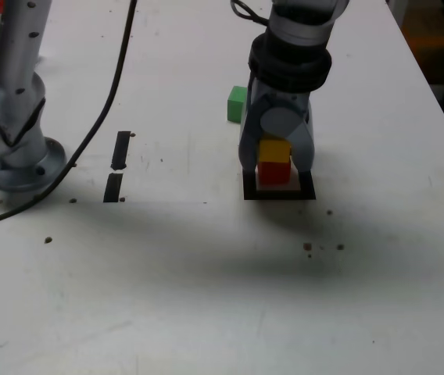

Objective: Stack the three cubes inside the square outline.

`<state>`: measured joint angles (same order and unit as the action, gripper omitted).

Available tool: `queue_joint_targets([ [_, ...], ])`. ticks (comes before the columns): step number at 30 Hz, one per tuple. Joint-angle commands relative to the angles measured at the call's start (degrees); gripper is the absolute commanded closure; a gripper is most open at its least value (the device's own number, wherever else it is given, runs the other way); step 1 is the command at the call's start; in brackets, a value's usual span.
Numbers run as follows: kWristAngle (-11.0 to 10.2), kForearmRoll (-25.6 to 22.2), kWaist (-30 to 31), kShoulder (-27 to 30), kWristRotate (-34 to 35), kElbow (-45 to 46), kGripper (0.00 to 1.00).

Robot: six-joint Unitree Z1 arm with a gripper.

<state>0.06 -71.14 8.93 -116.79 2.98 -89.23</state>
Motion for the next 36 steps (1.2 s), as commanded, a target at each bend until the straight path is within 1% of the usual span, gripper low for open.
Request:
queue_joint_targets([
  [1, -0.05, -0.14, -0.14, 0.21, -0.06, -0.21, 0.42],
  [6, 0.14, -0.14, -0.14, 0.16, -0.17, -0.21, 0.38],
  [15, 0.20, -0.99, -0.14, 0.60, -0.25, -0.19, 0.26],
  [20, -0.01, -1.47, -0.14, 1.10, -0.32, -0.41, 0.25],
  [25, -0.67, -2.19, -0.14, 1.86, -0.58, -1.06, 0.24],
  [30, -2.54, -5.25, -0.14, 5.10, -0.58, -2.80, 0.22],
  [36, -6.05, -10.40, -0.33, 9.43, -0.54, -5.67, 0.18],
])
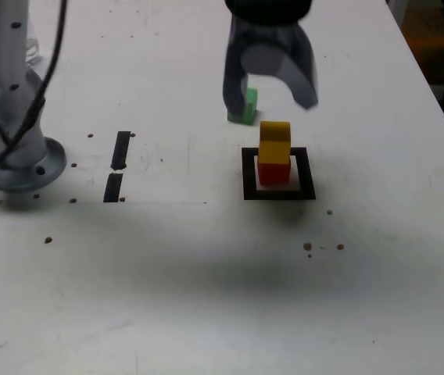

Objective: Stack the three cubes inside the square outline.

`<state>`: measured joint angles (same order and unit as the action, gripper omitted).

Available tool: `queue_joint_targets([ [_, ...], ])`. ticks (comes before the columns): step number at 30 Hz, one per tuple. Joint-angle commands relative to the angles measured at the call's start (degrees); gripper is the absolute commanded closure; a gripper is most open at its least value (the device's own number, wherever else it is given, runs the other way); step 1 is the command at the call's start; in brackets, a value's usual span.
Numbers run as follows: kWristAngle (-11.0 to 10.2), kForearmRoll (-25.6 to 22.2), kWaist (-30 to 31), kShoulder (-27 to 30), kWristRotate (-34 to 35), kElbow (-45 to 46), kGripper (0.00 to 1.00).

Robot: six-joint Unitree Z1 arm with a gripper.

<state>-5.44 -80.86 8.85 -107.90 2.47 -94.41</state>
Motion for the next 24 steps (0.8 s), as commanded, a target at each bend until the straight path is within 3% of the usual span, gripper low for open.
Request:
queue_joint_targets([
  [1, -1.05, -1.26, -0.39, 1.12, -0.04, -0.82, 0.16],
  [11, -2.34, -0.57, -3.65, 5.95, -0.29, 2.68, 0.02],
  [18, -2.98, 1.58, -7.55, 7.49, -1.25, 7.02, 0.01],
  [24, -3.27, 2.97, -11.01, 7.42, -9.14, 7.52, 0.03],
])
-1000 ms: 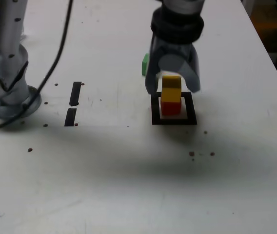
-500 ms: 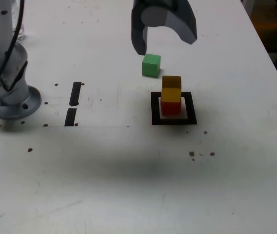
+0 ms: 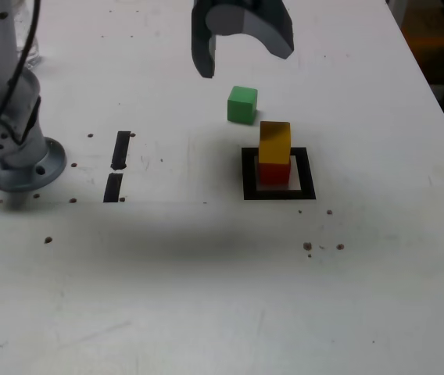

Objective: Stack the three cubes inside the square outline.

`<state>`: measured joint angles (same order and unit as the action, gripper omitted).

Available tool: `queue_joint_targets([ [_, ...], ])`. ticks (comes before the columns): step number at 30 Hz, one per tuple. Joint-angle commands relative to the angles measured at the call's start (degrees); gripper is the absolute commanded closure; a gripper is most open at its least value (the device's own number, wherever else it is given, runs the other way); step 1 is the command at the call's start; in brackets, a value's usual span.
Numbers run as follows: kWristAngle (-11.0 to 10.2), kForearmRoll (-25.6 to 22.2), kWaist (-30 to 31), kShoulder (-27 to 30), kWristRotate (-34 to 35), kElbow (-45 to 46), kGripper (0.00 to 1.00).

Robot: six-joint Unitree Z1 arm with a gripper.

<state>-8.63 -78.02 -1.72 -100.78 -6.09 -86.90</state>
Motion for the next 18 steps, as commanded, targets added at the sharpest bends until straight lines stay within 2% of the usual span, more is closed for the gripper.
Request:
queue_joint_targets([
  [1, -0.05, 0.34, -0.86, 0.19, -1.99, -0.02, 0.03],
  [11, 0.85, 1.37, -5.84, -1.68, -17.37, 1.14, 0.04],
  [18, 1.93, 3.14, -9.74, -3.55, -22.67, 3.82, 0.04],
])
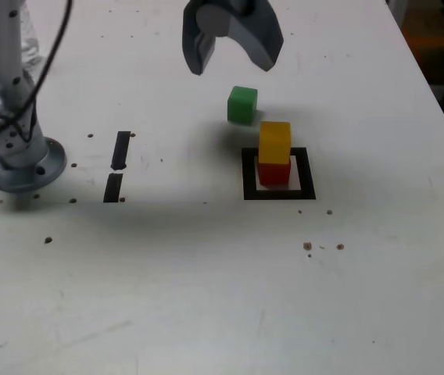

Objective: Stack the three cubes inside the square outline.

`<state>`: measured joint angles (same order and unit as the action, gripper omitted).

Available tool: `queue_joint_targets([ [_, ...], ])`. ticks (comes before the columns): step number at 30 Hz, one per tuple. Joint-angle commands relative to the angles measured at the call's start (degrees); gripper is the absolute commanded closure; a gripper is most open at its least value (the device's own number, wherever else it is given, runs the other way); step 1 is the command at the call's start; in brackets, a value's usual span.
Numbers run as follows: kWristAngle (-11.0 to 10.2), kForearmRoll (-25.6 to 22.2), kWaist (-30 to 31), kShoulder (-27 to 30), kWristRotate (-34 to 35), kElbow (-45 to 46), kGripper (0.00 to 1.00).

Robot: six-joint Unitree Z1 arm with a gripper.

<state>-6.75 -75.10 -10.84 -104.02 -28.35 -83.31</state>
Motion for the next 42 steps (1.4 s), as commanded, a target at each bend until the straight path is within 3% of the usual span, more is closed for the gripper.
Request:
queue_joint_targets([
  [1, 0.11, 0.48, -1.18, -0.58, -0.84, 0.53, 0.04],
  [8, 1.33, 3.69, -5.37, -5.00, -4.22, 1.50, 0.04],
  [21, 2.62, 6.98, -6.12, -10.43, -5.05, 0.74, 0.06],
  [42, 4.05, 6.73, -7.36, -14.16, -6.74, 1.32, 0.11],
])
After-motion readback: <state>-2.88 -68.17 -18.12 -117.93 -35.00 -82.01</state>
